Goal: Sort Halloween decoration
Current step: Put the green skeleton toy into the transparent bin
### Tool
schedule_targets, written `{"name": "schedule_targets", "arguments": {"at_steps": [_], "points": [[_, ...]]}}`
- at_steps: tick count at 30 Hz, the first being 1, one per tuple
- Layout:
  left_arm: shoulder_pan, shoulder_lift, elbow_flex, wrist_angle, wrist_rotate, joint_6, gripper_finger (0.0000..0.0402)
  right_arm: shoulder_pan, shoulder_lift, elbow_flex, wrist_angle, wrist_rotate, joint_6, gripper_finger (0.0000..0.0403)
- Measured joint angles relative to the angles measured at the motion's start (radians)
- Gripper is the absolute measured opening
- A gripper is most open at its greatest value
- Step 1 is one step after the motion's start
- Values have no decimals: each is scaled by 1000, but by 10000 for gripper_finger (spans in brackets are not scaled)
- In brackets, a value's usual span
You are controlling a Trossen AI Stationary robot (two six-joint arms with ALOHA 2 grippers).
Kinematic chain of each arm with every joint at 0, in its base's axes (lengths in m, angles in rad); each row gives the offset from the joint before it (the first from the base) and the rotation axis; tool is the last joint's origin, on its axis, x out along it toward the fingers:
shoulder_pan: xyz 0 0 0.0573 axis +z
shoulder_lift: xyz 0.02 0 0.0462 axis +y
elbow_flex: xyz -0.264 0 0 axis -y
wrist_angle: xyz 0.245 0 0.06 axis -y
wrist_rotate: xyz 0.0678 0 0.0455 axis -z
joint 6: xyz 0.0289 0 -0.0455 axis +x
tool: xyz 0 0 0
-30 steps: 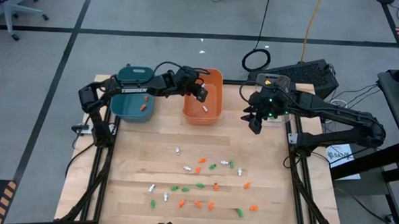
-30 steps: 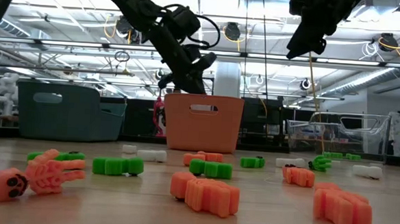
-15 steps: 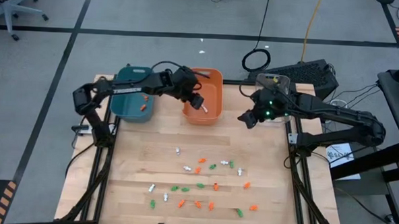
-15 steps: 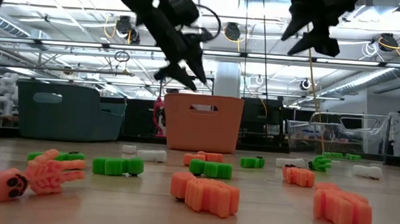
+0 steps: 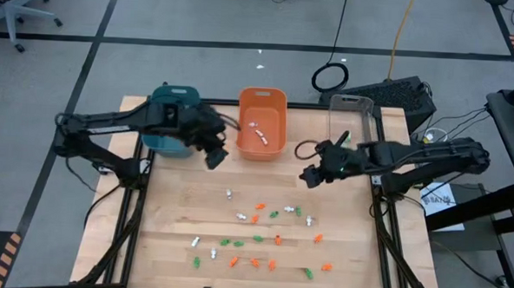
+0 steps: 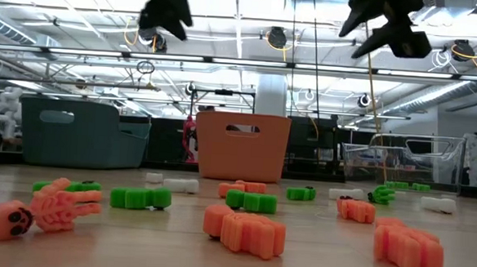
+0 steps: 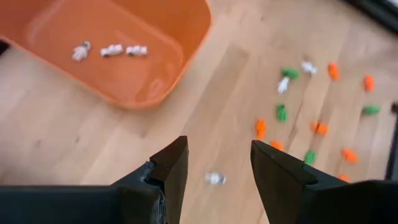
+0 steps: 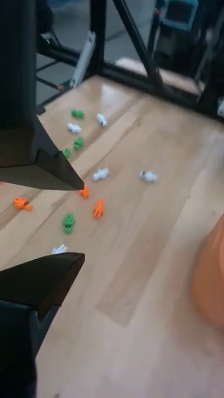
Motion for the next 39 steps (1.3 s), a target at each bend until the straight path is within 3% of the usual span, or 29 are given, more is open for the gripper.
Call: {"name": "schedule_targets", "arguments": {"at_steps": [5, 8, 13, 22, 39], "points": [[-94, -54, -33, -30, -41, -13, 173, 67, 84, 0, -74, 14, 166, 157], [-142, -60, -47, -47, -43, -34, 173, 92, 134, 0, -110, -35, 223, 157], [-215, -54, -53, -34, -73, -64, 173, 119, 213, 0, -60, -139, 182, 175], [-282, -51, -53, -6, -121, -135, 173, 142, 375, 0, -71, -140, 218, 220], [-331, -51, -53, -10, -126, -192, 173, 142, 603, 0, 29, -141, 196, 196]]}}
